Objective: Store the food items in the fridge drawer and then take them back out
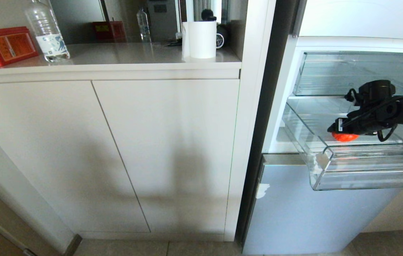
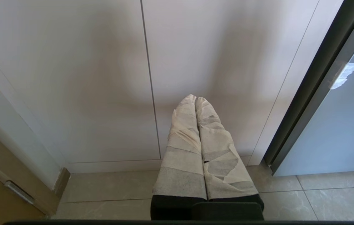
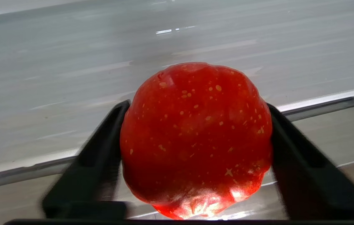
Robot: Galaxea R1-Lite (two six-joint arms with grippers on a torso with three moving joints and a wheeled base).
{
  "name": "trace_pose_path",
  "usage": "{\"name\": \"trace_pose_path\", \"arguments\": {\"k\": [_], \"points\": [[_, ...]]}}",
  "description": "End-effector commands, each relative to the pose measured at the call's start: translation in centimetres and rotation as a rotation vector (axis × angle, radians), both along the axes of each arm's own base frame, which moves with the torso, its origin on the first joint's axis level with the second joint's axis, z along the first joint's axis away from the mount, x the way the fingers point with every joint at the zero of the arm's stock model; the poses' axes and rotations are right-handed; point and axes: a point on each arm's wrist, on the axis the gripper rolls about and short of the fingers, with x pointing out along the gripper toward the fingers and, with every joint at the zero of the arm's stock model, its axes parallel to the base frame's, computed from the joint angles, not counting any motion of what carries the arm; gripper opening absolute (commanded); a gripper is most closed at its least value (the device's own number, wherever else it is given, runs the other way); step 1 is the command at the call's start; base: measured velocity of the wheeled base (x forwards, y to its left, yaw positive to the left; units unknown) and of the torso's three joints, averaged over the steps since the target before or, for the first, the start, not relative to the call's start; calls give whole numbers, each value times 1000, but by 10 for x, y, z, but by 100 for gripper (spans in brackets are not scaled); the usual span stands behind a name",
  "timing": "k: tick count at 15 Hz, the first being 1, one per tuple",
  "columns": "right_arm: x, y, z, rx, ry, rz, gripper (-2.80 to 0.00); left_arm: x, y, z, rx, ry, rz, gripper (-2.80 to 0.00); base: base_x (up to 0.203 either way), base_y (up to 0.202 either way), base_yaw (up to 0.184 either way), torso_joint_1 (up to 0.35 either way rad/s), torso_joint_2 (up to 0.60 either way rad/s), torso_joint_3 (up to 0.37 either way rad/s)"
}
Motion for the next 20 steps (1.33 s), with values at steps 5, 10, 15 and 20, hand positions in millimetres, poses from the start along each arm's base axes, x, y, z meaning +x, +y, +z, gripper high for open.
{"name": "trace_pose_path", "arguments": {"k": [5,10,15,20], "points": [[-4,-1,11,33,-45,-30,-280,0,0,0,0,2,1,-280,0,0,0,0,0,0],[-48,7,86,54,-200,-58,-280,0,0,0,0,0,0,-280,0,0,0,0,0,0],[-120,16,139,56,-215,-105,-280,0,0,0,0,2,1,-280,0,0,0,0,0,0],[-202,29,157,25,-225,-130,-280,0,0,0,1,2,1,-280,0,0,0,0,0,0]]}}
